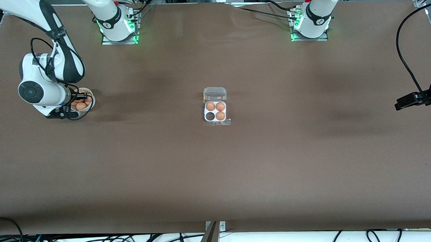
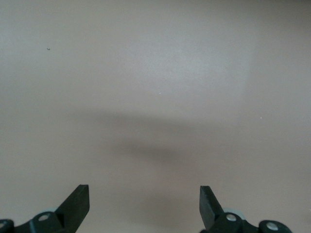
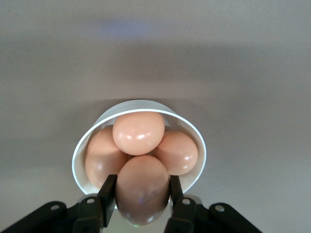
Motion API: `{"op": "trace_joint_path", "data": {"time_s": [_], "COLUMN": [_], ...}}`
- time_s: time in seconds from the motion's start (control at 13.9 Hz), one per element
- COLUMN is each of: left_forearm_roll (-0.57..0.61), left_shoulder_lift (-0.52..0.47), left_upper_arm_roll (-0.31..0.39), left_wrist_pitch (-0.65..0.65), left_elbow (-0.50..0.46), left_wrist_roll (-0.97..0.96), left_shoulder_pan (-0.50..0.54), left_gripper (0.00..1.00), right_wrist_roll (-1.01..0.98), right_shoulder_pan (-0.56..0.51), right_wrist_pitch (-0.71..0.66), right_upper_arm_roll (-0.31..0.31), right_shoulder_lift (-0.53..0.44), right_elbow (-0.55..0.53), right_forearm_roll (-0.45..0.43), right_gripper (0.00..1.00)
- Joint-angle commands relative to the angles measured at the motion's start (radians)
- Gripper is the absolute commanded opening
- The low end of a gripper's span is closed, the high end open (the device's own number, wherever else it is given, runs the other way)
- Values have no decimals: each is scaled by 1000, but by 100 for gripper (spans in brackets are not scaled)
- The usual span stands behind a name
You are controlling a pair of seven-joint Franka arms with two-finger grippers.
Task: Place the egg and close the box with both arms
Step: 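Grasp a brown egg from the bowl with the right gripper and lift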
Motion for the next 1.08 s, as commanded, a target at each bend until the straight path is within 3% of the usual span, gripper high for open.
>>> {"op": "trace_joint_path", "data": {"time_s": [0.0, 0.43, 0.72, 1.0], "left_forearm_roll": [-17, -17, -17, -17], "left_shoulder_lift": [15, 15, 15, 15], "left_upper_arm_roll": [-6, -6, -6, -6], "left_wrist_pitch": [-10, -10, -10, -10], "left_elbow": [32, 32, 32, 32], "left_wrist_roll": [-1, -3, -3, -3], "left_shoulder_pan": [7, 7, 7, 7], "left_gripper": [100, 100, 100, 100], "right_wrist_roll": [12, 18, 13, 34], "right_shoulder_pan": [-2, 35, 94, 199], "right_wrist_pitch": [-83, -287, -320, -353], "right_upper_arm_roll": [7, 17, 18, 18], "right_shoulder_lift": [9, 49, 76, 101], "right_elbow": [71, 272, 370, 456], "right_forearm_roll": [-15, -1, 8, 115], "right_gripper": [32, 31, 28, 28]}}
